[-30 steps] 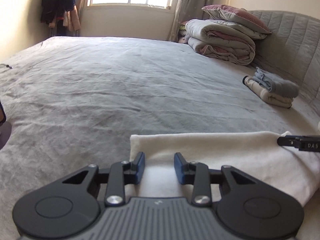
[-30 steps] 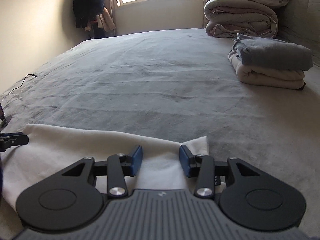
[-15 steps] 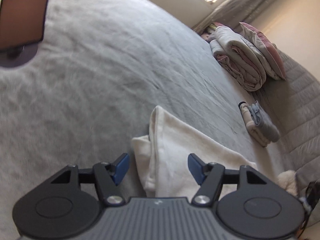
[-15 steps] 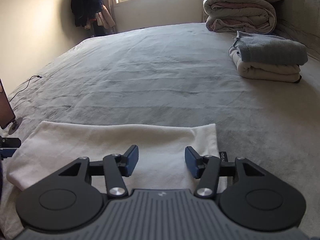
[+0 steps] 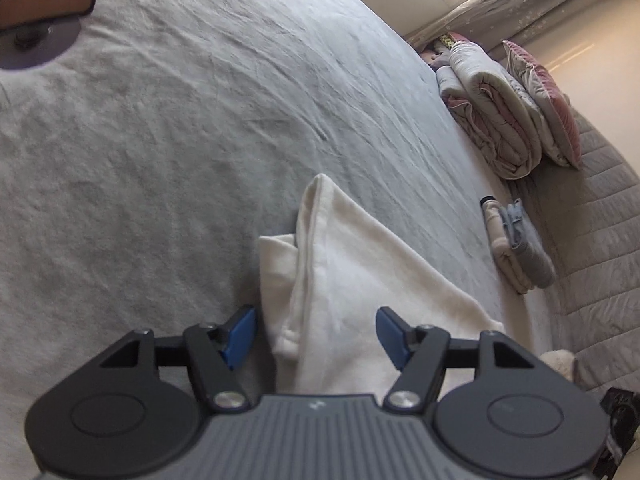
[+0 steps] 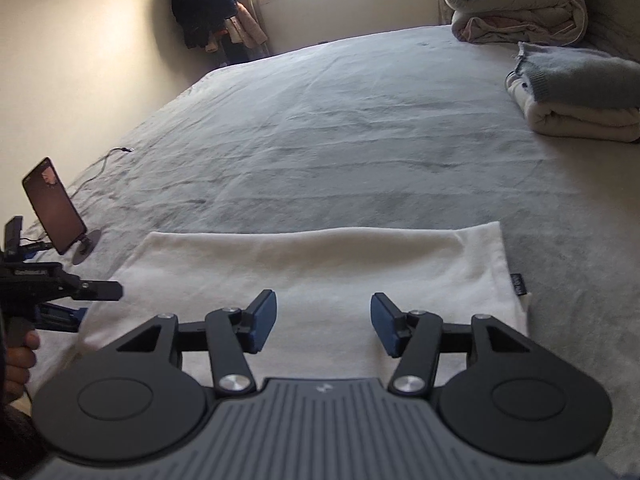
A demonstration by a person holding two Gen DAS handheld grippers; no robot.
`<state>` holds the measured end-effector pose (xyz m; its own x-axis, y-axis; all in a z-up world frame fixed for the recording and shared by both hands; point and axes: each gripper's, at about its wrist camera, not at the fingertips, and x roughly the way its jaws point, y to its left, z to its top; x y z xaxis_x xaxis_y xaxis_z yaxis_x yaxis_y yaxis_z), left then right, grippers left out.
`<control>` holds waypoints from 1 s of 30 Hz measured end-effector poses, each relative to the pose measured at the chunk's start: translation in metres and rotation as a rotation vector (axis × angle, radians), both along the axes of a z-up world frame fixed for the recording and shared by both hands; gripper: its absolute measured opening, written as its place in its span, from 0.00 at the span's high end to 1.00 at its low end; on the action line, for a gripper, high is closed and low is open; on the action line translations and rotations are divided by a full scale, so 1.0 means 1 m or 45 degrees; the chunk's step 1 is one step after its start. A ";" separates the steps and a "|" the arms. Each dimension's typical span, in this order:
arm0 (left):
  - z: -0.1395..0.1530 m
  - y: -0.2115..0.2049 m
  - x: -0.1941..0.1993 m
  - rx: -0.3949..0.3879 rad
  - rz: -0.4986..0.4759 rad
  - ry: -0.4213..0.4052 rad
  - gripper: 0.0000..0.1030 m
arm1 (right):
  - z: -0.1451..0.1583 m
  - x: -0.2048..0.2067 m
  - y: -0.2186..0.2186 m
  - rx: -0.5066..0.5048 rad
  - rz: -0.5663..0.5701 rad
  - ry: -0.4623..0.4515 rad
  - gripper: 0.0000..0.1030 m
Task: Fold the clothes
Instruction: 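Grasp the sweatshirt edge with the left gripper and lift it while the right gripper approaches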
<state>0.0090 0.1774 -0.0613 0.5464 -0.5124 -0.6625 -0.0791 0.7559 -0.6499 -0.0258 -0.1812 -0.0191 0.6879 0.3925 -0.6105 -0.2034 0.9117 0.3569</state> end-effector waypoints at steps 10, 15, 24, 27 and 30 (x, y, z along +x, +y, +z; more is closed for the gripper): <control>0.012 -0.007 -0.007 0.005 -0.002 -0.029 0.77 | -0.008 0.011 0.011 0.332 0.113 0.181 0.79; 0.039 -0.015 -0.016 -0.039 -0.051 -0.123 0.79 | -0.023 0.021 0.011 0.380 0.085 0.256 0.79; 0.072 -0.050 -0.009 -0.139 -0.101 -0.195 0.80 | -0.035 0.029 -0.007 0.568 0.048 0.340 0.81; 0.080 -0.064 -0.005 -0.138 -0.121 -0.207 0.80 | -0.029 0.027 -0.018 0.600 0.033 0.348 0.74; 0.086 -0.078 -0.004 -0.132 -0.154 -0.219 0.80 | -0.023 0.025 -0.032 0.657 0.013 0.345 0.61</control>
<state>0.0055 0.0991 0.0244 0.5773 -0.6416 -0.5050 0.1268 0.6815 -0.7208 -0.0012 -0.2130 -0.0418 0.5281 0.6916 -0.4927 -0.0506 0.6047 0.7948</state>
